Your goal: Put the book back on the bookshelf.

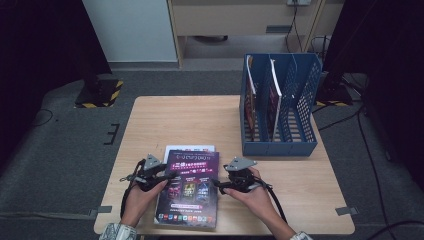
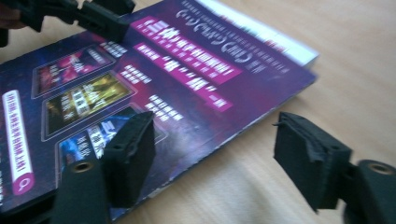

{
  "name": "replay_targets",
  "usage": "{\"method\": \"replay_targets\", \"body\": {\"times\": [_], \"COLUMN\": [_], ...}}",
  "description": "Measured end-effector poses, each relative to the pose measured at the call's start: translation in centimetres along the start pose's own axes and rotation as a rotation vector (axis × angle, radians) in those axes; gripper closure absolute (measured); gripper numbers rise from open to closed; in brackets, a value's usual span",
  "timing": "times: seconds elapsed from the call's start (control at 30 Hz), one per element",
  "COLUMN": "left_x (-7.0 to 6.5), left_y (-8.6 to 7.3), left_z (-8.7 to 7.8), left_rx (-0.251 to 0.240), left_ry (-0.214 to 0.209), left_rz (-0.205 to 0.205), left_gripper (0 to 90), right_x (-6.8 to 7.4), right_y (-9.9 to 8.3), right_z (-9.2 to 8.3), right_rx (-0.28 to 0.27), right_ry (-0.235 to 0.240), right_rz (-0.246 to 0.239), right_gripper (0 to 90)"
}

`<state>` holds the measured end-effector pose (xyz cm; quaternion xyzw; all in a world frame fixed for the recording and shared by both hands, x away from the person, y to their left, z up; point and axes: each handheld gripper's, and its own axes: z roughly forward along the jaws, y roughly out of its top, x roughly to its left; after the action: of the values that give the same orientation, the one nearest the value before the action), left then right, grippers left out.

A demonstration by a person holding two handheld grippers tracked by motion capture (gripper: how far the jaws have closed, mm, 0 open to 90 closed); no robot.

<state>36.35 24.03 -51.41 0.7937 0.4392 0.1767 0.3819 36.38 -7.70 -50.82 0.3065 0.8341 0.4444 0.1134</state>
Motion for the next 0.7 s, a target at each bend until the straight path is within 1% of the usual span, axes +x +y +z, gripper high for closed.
{"method": "replay_targets", "body": {"times": [0.03,0.1,0.2,0.3,0.37,0.47,0.53,0.63,0.67,0.7], "left_x": [0.0,-0.1,-0.2,-0.4,-0.6,-0.8,-0.9,-0.9,-0.8,-0.8], "left_y": [0.0,0.1,0.3,0.3,0.3,0.3,0.3,0.2,0.2,0.1], "left_z": [0.1,0.2,0.3,0.2,0.0,-0.2,-0.2,-0.1,-0.1,-0.1], "left_rx": [-0.002,-0.002,0.0,0.008,0.008,0.009,0.008,0.024,0.023,0.023], "left_ry": [-0.003,-0.006,0.0,0.008,0.001,-0.008,-0.003,0.001,-0.001,-0.003], "left_rz": [0.003,0.012,0.028,0.047,0.047,0.043,0.048,0.052,0.047,0.046], "left_gripper": [44.4,44.1,42.7,40.5,38.4,38.7,38.5,39.1,39.0,39.0], "right_x": [-0.1,-0.1,-0.1,-0.2,-0.3,-0.5,-0.6,-0.8,-0.8,-0.9], "right_y": [-0.1,-0.3,-0.6,-0.7,-0.8,-0.9,-0.9,-1.0,-1.0,-1.0], "right_z": [0.2,0.8,1.4,1.9,2.1,2.3,2.4,2.5,2.5,2.6], "right_rx": [0.008,0.03,0.054,0.071,0.073,0.079,0.087,0.091,0.095,0.094], "right_ry": [0.02,0.033,0.048,0.078,0.093,0.115,0.125,0.14,0.144,0.152], "right_rz": [0.006,0.019,0.041,0.074,0.087,0.102,0.115,0.134,0.145,0.145], "right_gripper": [25.2,21.4,18.9,16.6,16.5,16.0,15.1,14.3,14.2,14.1]}}
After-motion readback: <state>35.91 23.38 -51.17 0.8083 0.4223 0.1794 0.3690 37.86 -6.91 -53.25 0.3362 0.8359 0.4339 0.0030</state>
